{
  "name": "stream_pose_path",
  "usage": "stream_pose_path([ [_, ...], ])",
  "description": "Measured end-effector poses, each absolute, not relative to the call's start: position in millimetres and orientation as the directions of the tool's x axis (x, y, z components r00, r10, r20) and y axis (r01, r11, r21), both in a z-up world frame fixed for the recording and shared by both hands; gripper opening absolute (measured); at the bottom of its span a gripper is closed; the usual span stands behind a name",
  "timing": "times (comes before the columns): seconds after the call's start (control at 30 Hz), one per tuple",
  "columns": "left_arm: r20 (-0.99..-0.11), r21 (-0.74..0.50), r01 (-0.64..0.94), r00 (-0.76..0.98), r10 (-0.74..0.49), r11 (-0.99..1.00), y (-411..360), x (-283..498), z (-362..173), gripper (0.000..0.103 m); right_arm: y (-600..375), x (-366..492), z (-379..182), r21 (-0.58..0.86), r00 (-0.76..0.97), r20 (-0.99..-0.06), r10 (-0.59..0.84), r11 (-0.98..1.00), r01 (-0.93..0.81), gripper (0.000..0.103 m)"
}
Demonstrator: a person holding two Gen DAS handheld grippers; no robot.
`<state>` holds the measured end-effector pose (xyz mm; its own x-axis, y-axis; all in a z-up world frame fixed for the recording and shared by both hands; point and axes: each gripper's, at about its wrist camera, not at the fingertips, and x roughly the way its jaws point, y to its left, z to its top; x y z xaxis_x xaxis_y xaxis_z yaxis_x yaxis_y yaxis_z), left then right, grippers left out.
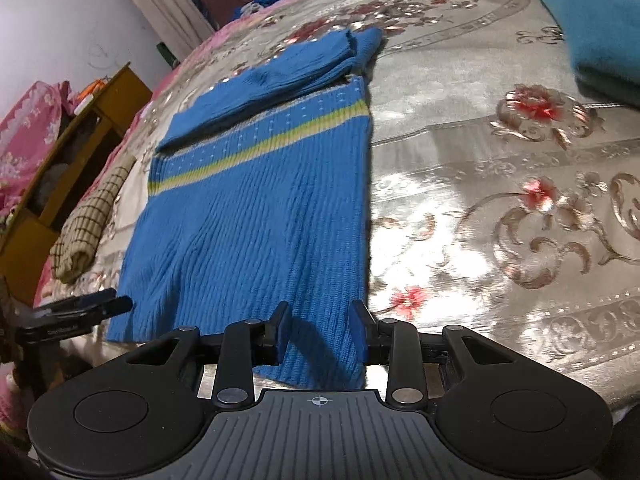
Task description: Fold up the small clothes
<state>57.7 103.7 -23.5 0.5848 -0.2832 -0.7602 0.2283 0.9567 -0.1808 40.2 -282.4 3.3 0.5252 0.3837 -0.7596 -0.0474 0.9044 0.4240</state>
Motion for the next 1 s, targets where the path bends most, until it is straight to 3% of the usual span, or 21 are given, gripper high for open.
stream_pose_path([
  [0.43,-0.747,-0.312,0.205,0.550,-0.373,0.928,114,63,-24,0.067,-298,45,-9,0.541,0.512,-0.707,0.489,0.839,-0.055,0.034],
  [0.6,-0.745,-0.321,0.205,0.548,-0.380,0.925,112,67,-26,0.072,-302,55,-19,0.632,0.510,-0.655,0.557,0.774,-0.033,0.033],
  [0.67,-0.744,-0.325,0.200,0.550,-0.380,0.924,112,68,-26,0.072,-304,57,-24,0.670,0.509,-0.634,0.582,0.743,-0.014,0.029],
  [0.73,-0.741,-0.329,0.197,0.553,-0.381,0.924,113,67,-25,0.071,-304,59,-27,0.677,0.505,-0.633,0.586,0.736,-0.005,0.018],
  [0.83,-0.737,-0.348,0.173,0.557,-0.383,0.922,119,68,-25,0.061,-309,56,-28,0.704,0.519,-0.607,0.602,0.710,0.000,0.012],
  [0.9,-0.725,-0.392,0.150,0.558,-0.405,0.908,126,69,-25,0.047,-317,54,-26,0.744,0.547,-0.562,0.620,0.668,0.006,0.010],
  [1.0,-0.709,-0.450,0.113,0.558,-0.431,0.886,136,71,-26,0.043,-331,52,-20,0.782,0.601,-0.507,0.618,0.623,0.019,0.008],
])
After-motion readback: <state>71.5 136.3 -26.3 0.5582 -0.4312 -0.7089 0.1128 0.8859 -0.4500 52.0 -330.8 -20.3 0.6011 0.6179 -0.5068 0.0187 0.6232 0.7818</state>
